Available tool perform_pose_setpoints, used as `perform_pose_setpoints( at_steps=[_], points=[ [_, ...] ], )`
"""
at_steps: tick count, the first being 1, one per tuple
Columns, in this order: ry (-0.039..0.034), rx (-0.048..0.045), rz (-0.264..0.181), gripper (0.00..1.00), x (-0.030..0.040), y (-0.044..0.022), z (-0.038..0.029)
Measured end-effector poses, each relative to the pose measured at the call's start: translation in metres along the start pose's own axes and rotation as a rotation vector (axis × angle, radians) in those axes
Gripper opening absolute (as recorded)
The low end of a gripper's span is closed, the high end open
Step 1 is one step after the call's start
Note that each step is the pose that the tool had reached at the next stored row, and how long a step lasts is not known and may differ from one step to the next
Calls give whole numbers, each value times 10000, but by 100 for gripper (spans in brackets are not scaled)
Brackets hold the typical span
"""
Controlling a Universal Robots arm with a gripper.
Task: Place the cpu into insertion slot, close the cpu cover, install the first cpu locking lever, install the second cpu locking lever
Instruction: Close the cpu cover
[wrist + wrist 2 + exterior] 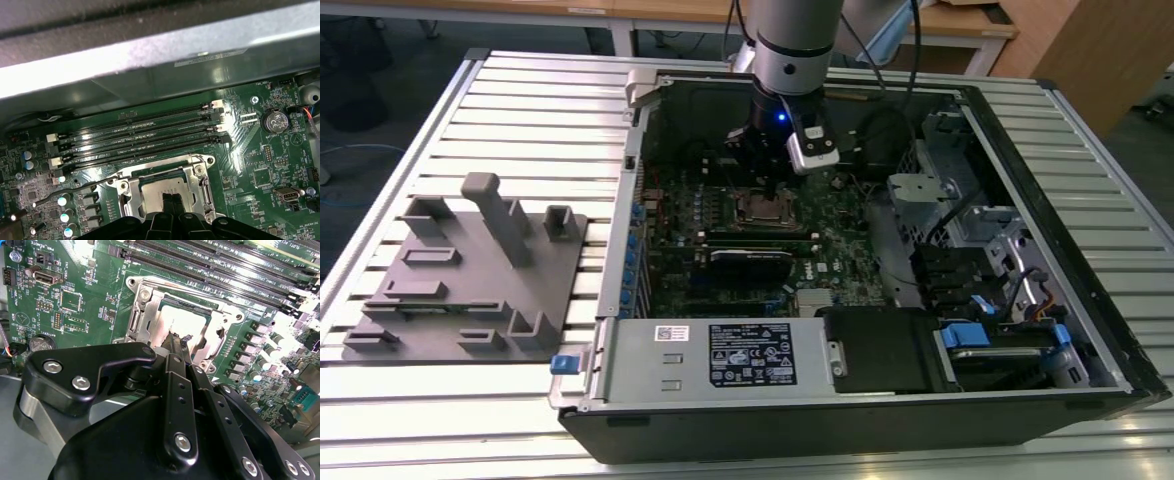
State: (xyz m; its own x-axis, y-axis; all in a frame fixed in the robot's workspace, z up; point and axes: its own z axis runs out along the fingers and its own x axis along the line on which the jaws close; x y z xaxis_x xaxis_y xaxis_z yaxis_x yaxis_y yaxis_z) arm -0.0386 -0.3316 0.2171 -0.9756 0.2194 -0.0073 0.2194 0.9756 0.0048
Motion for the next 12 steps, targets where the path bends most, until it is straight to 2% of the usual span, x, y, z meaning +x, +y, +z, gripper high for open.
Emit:
perform_pose_setpoints(
  at_steps=[12],
  points=[
    [0, 0, -44, 10, 0, 0, 7]
  ],
)
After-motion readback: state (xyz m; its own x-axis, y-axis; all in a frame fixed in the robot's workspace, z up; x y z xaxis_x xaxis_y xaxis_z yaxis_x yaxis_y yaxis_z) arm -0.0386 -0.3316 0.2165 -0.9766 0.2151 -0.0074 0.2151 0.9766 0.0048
